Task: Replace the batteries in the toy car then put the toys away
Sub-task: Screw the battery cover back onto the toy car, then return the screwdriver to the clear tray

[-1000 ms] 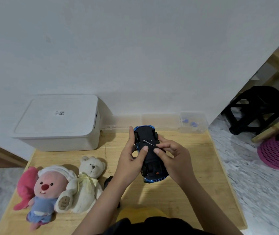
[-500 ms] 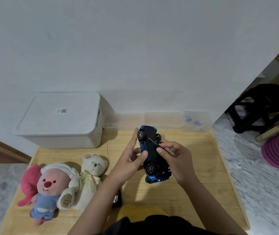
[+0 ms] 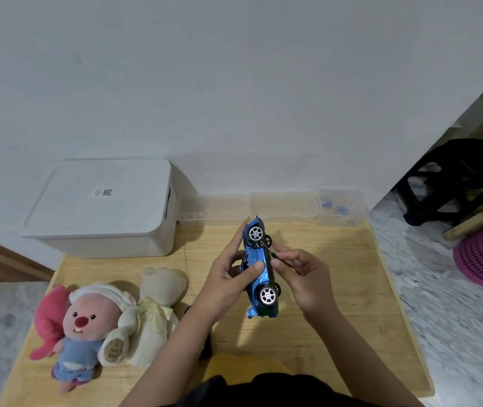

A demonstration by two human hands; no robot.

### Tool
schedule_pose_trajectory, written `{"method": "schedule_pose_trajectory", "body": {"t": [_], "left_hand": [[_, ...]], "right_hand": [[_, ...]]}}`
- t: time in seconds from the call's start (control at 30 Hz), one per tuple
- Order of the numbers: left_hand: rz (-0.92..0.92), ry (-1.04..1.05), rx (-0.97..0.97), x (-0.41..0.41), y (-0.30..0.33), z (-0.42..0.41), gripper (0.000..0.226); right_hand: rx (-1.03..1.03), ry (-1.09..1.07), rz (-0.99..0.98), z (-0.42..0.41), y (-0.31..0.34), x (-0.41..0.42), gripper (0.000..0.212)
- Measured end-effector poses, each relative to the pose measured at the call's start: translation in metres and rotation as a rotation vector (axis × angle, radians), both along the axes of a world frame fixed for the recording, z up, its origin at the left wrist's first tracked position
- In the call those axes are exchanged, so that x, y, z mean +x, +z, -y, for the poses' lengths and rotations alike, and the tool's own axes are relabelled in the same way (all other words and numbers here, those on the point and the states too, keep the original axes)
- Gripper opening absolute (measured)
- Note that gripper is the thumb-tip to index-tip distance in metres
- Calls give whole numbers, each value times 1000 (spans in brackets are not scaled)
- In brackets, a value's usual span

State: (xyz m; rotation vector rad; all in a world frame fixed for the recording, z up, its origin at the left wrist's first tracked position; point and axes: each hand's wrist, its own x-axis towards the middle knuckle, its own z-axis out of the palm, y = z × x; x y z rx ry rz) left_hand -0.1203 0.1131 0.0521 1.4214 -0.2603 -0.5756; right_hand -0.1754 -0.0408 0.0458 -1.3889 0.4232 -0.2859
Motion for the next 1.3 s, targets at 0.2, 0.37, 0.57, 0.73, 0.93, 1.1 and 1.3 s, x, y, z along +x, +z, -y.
{"method": "schedule_pose_trajectory", "body": {"t": [0.2,0.37,0.57,0.73,0.93,1.1,1.3], "left_hand": [[81,50,219,3,-25,5,75],[195,96,875,7,-51,18,79],[299,17,1123,5,-71,35,79],[362,-49,1235,6,-73,43,77],[422,-80,1301,5,-75,44,77],[437,-105,1348,3,-75,44,76],[460,-135,1344,7,-66,45,74]], "right_hand": [[-53,-231,-51,18,-17,-10,11],[-65,-318,-118,24,-30,-21,12],[-158,-299,-153,18,-35,-30,12],[-186,-305,-187,19,-37,-32,12],[-202,-294,-188,18,-39,-29,11],[-212,-281,-181,17,-39,-25,12],[-262,-238,-168,18,-38,-8,4]]}}
